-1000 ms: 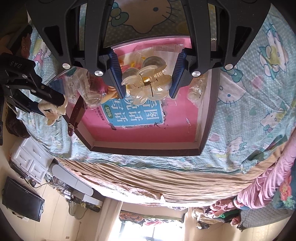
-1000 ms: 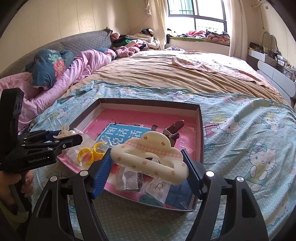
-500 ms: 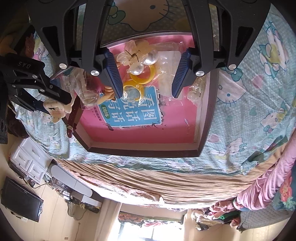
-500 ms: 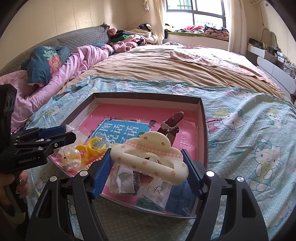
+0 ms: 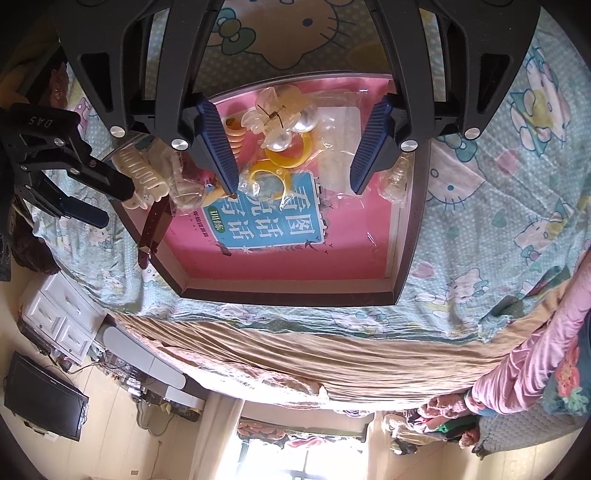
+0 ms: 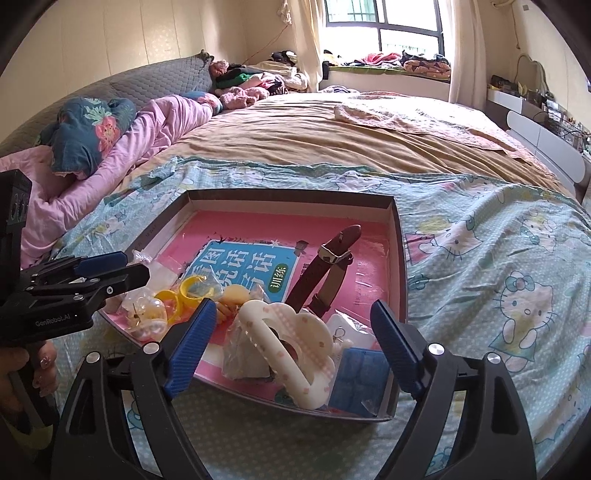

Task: Organize jewelry
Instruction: 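Withdraw both tools back from the box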

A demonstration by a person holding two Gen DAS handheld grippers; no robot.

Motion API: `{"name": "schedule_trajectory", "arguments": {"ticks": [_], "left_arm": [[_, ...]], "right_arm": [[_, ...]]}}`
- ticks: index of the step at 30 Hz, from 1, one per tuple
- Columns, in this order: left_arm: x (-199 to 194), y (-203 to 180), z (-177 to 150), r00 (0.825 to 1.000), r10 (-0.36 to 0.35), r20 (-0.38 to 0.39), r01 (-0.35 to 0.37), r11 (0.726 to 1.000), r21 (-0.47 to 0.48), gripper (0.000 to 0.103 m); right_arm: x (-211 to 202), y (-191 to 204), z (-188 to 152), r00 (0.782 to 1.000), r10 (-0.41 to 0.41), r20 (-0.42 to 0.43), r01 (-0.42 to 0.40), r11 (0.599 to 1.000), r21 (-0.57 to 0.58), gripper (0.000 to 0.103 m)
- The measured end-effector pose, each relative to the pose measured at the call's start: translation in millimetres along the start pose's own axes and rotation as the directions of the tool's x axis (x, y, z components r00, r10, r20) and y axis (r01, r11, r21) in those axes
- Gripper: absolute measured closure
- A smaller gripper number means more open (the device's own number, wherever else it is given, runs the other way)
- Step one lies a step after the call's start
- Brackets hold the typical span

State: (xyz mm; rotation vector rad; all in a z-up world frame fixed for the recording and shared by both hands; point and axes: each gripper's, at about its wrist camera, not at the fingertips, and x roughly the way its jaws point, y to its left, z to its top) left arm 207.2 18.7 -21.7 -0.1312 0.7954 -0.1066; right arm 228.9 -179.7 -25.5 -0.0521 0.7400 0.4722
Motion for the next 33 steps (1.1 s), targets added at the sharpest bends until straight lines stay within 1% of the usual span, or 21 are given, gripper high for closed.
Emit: {"name": "schedule_trajectory", "arguments": {"ticks": [1,5,7,9,11,16,18,25,30,33], "left_arm": [[-2,0,0,1.000,0.001,0.003,-0.001,1.000,0.000,0.044],[-11,-2,1,1.000,0.005,0.014,-0.005,1.000,0.002,0.043],[-16,-3,1,1.000,0.006,0.023,-0.006,1.000,0.002,0.039],[-20,-3,1,1.000,0.008,0.030,-0.008,1.000,0.002,0.037],[-26,-5,1,0.999,0.010,0.039,-0.010,1.000,0.004,0.032],[-41,-8,0,0.997,0.026,0.066,-0.027,1.000,0.010,0.013],[-48,-10,-1,0.996,0.029,0.079,-0.031,0.999,0.017,0.011],[-70,-18,-9,0.995,0.034,0.095,-0.037,0.999,0.033,0.010],[-82,-21,-24,0.996,0.044,0.080,-0.047,0.998,0.038,0.010],[-90,-21,-36,0.996,0.047,0.077,-0.049,0.999,0.023,0.010]], "right_arm": [[-3,1,0,1.000,-0.001,0.005,0.001,1.000,0.002,0.015],[-18,2,-2,1.000,-0.001,0.020,0.001,1.000,0.006,0.013],[-26,2,-3,1.000,-0.003,0.028,0.003,1.000,0.010,0.009],[-36,2,-6,0.999,-0.006,0.043,0.006,1.000,0.016,0.008],[-44,1,-7,0.999,-0.005,0.053,0.004,1.000,0.022,0.007],[-64,5,-11,0.997,-0.004,0.077,0.003,1.000,0.016,0.007],[-71,7,-14,0.997,-0.003,0.083,0.002,1.000,0.017,0.007],[-92,10,-19,0.993,-0.007,0.117,0.003,1.000,0.030,0.007],[-106,17,-26,0.990,-0.023,0.137,0.022,1.000,0.013,0.007],[-112,20,-32,0.989,-0.032,0.145,0.031,0.999,0.010,0.007]]}}
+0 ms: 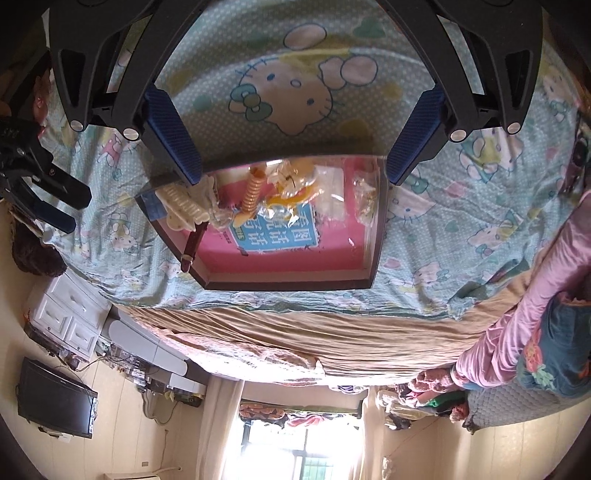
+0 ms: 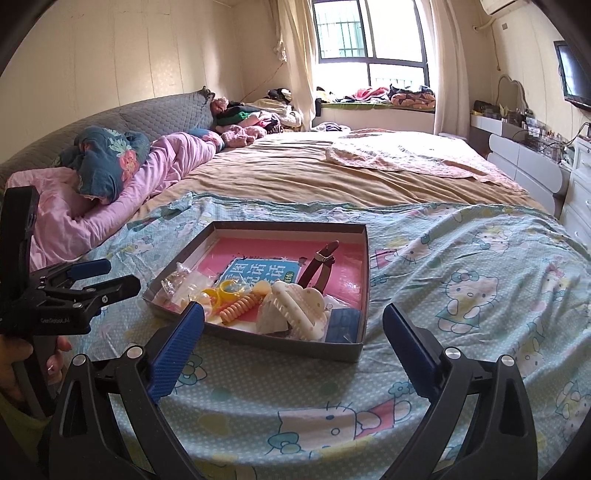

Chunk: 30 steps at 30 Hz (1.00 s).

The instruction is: Organize jewelry

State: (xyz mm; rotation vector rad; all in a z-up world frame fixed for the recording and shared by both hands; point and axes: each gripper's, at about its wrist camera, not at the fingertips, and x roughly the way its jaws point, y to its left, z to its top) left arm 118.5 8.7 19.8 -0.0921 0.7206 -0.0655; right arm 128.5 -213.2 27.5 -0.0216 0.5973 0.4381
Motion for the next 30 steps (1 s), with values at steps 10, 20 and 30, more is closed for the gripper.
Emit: {"name": "schedule_trajectory", "arguments": {"ticks": [10,20,30], "left_arm": [[-17,0,-26,1.000,0.024,-0.013,-0.024,1.000,-0.003,0.010],[-22,-3,-38,1.000,0.009,-0.013,-0.009,1.000,0.000,0.010],[-22,-6,-40,1.000,0.007,-0.018,-0.007,1.000,0.003,0.010]], "right_arm": [[-12,7,-23,0.999,-0.020,-0.026,0.020,1.000,-0.004,0.007],[-10,20,-44,0.998,0.005,-0.059,-0.004,1.000,0.021,0.007],[-11,20,-45,0.998,0.003,-0.061,-0.001,1.000,0.027,0.007]]}}
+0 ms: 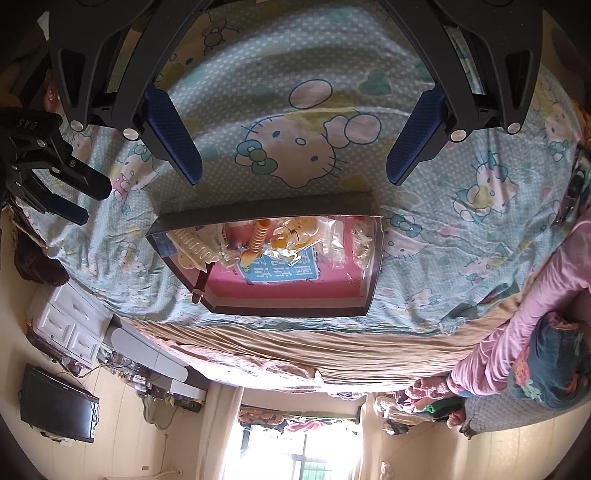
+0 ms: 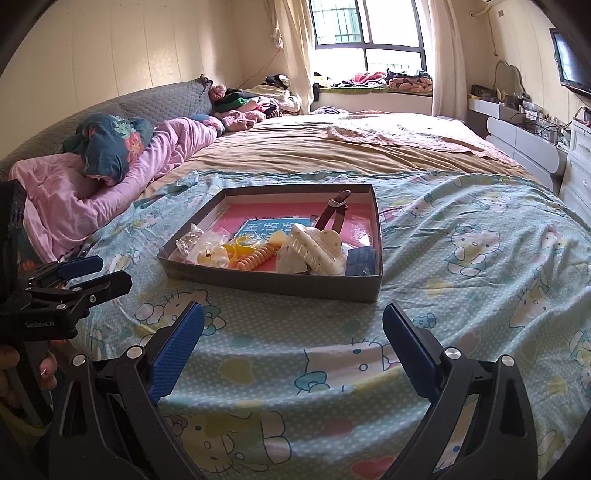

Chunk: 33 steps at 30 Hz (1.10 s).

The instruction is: Organize jewelry

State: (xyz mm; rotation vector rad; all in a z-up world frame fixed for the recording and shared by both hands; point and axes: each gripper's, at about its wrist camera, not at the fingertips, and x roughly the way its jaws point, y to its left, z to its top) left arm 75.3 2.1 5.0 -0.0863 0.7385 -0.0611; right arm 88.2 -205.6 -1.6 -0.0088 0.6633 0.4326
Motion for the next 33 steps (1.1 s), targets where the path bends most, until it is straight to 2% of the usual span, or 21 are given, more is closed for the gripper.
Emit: {"name": "schedule_trajectory", "arguments": {"ticks": [33], "left_arm": [[-0.2,-2.9,-2.3,1.000,0.002,-0.004,-0.002,1.000,0.007,0.010]], "right_arm": [[-1.0,-2.0,-1.7,1.000,-0.002,0.001,0.002,1.000,-0.002,0.007]]}}
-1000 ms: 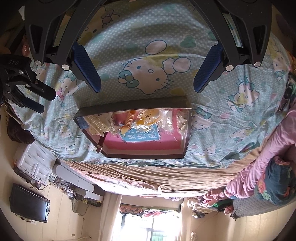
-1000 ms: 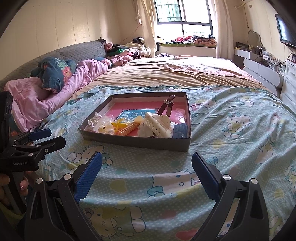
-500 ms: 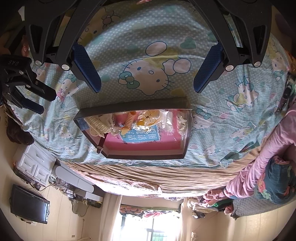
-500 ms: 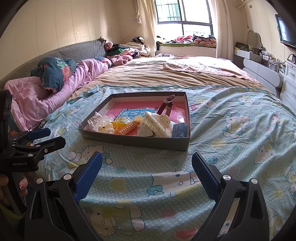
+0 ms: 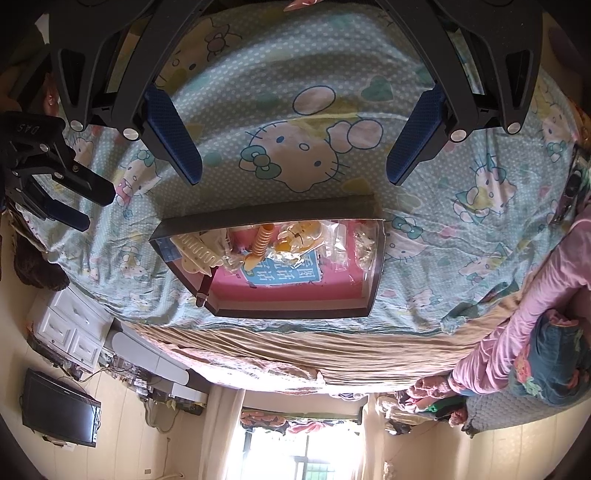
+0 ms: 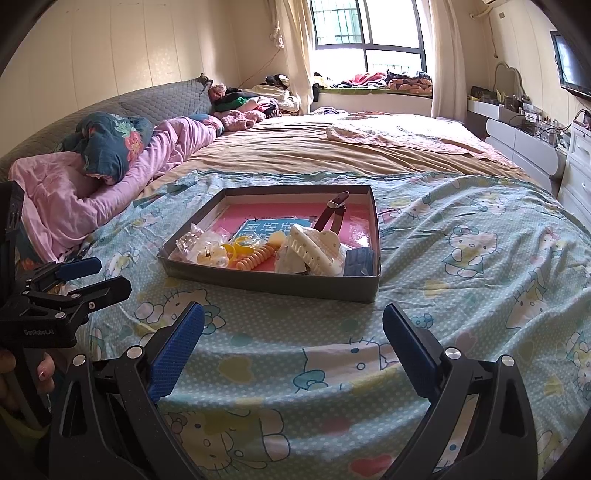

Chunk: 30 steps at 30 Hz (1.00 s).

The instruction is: Organize jewelry

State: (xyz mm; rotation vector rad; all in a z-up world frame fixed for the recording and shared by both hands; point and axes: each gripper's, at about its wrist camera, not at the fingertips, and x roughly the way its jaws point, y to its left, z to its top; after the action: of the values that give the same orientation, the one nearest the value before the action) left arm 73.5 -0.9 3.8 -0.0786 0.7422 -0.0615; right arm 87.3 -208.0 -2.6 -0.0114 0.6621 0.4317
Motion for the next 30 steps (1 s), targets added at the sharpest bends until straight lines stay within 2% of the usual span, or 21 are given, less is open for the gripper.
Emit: {"name": "schedule_trajectory", "arguments": {"ticks": [30], "left_arm": [[-4.3,-2.0,-1.6,1.000,-0.003,0.002,0.003,1.000,0.003,0.009]], "right_arm": [[-1.3,-1.1,0.6,1.000,-0.005,0.002,0.005,1.000,-0.008,0.007]]}}
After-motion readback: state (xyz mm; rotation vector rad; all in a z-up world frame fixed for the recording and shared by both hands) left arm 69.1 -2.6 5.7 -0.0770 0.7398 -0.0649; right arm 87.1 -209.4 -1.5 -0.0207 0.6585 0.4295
